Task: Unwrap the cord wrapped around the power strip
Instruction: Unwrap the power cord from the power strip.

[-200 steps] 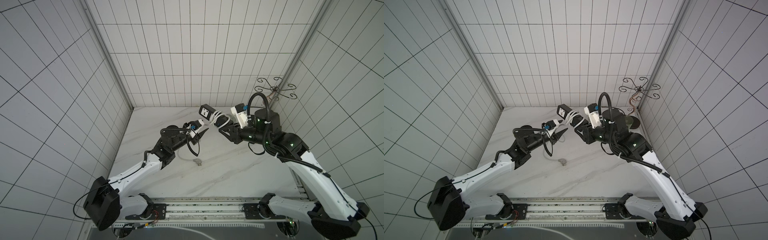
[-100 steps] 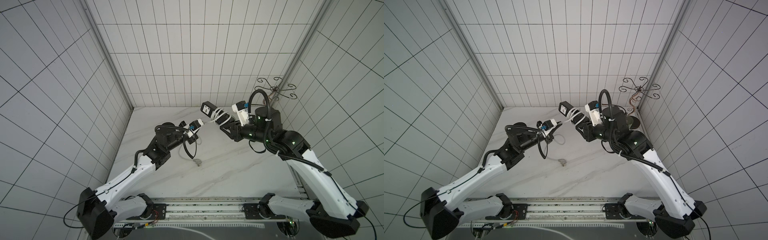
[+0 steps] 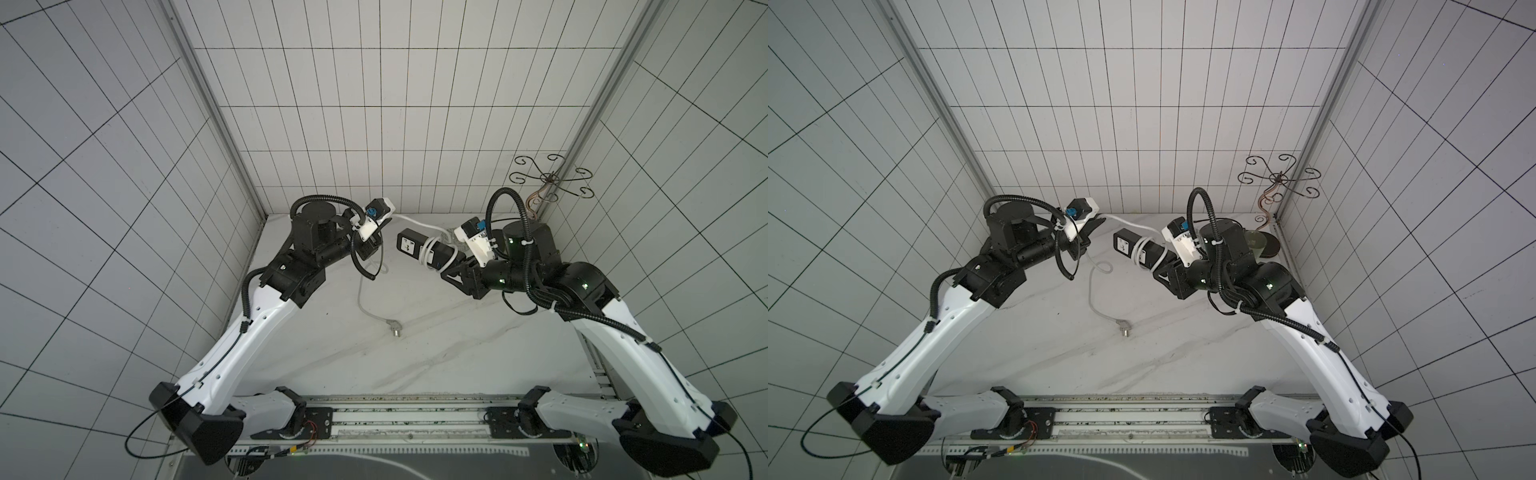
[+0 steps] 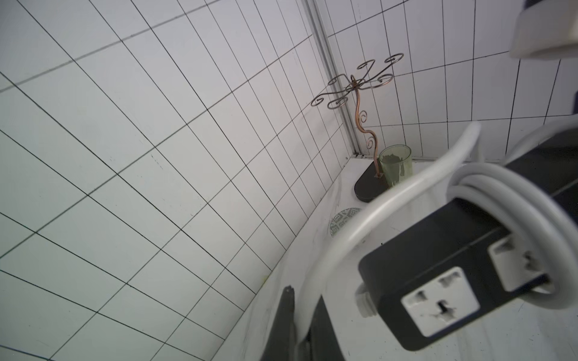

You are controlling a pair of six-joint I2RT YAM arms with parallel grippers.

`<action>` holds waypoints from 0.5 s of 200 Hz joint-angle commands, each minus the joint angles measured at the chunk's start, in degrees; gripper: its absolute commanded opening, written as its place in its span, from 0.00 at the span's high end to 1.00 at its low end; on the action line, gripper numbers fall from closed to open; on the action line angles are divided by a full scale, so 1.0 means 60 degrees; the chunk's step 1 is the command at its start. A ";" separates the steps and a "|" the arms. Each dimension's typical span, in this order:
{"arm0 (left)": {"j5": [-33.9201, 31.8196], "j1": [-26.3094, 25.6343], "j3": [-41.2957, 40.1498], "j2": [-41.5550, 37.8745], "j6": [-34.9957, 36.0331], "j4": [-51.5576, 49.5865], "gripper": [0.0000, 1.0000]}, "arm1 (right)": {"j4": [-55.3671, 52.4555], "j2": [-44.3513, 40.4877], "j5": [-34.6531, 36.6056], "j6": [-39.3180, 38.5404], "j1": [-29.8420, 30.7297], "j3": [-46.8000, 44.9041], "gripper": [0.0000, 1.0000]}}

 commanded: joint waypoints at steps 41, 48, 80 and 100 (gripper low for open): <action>0.2861 0.0781 -0.0021 0.1437 -0.0603 -0.0770 0.98 | -0.0403 -0.0518 -0.2171 0.0053 -0.0041 0.0785 1.00; 0.2898 0.0783 -0.0202 0.1475 -0.0580 -0.0787 0.97 | -0.0194 -0.0587 -0.2213 0.0184 -0.0049 0.0816 1.00; 0.3411 0.0892 -0.0990 0.1495 -0.0704 -0.0795 0.94 | 0.0909 -0.0577 -0.2094 0.0612 -0.0048 0.1066 1.00; 0.3741 0.0936 -0.1834 0.1307 -0.0924 -0.0375 0.91 | 0.1552 -0.0458 -0.1447 0.0628 -0.0061 0.1225 1.00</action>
